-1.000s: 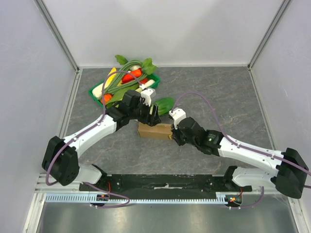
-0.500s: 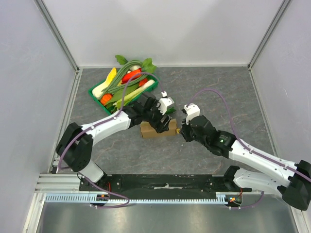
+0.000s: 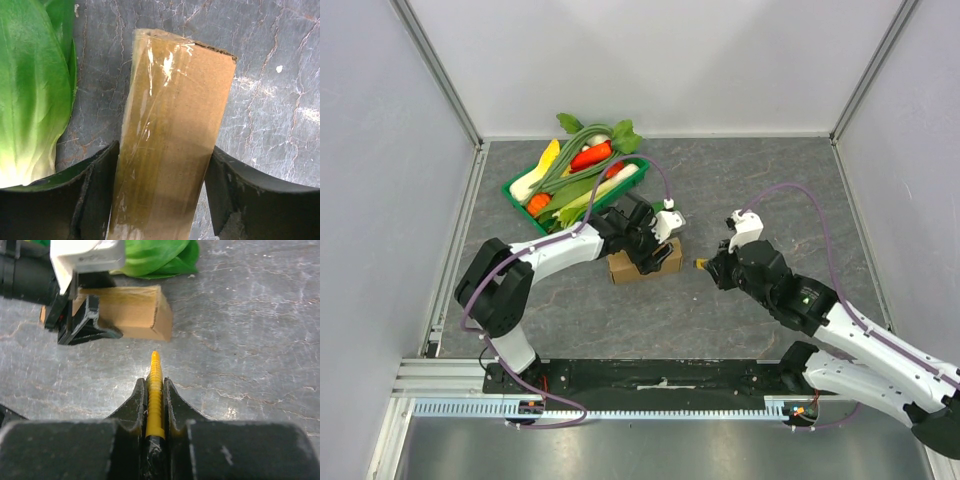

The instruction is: Unpack the express box

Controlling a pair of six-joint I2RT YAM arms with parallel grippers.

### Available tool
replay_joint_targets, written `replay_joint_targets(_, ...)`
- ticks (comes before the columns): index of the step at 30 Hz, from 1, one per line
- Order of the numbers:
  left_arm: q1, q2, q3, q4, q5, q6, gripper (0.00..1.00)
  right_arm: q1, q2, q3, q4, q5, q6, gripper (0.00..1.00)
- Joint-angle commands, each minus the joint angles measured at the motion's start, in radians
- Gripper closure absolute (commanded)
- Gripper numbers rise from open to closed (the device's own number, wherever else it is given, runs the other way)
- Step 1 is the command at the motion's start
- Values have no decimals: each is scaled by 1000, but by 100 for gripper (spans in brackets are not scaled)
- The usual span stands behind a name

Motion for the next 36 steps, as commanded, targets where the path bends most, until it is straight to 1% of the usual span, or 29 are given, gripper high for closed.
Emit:
replay_joint_targets(1,-14,18,-18,42,-24,38,30,-36,-9,27,26,81,75,100)
replay_joint_targets(4,-32,19,-47,61,-67,60,32,-68,12,10,90,86,90,100)
replay_joint_targets(7,-40,18,-72,81,-78,71,34,-115,57,-1,175,37,95,100)
replay_joint_targets(12,-45,22,-106,93,-76,71,39,-178,159,-10,336,-89,98,100)
replay_joint_targets(14,-45,25,-107,79,-76,76,41,-204,185,-7,380,-118,99,100)
replay_joint_targets(15,-45,25,-104,64,-70,80,41,-213,204,-11,397,-165,93,100)
replay_joint_targets(17,-46,21,-109,61,-61,90,43,-232,218,-11,425,-190,96,100)
replay_joint_targets(18,-45,18,-116,62,-58,96,43,-238,230,-11,431,-219,95,100)
replay_joint_targets(23,-46,-4,-144,69,-26,129,46,-284,242,-24,454,-272,95,100)
replay_joint_targets(25,-45,-11,-161,75,-18,133,46,-301,251,-28,475,-348,80,100)
replay_joint_targets(28,-46,-10,-176,75,-4,134,47,-318,276,-27,472,-367,75,100)
replay_joint_targets(36,-46,22,-147,58,-12,128,47,-344,308,-11,451,-422,46,100)
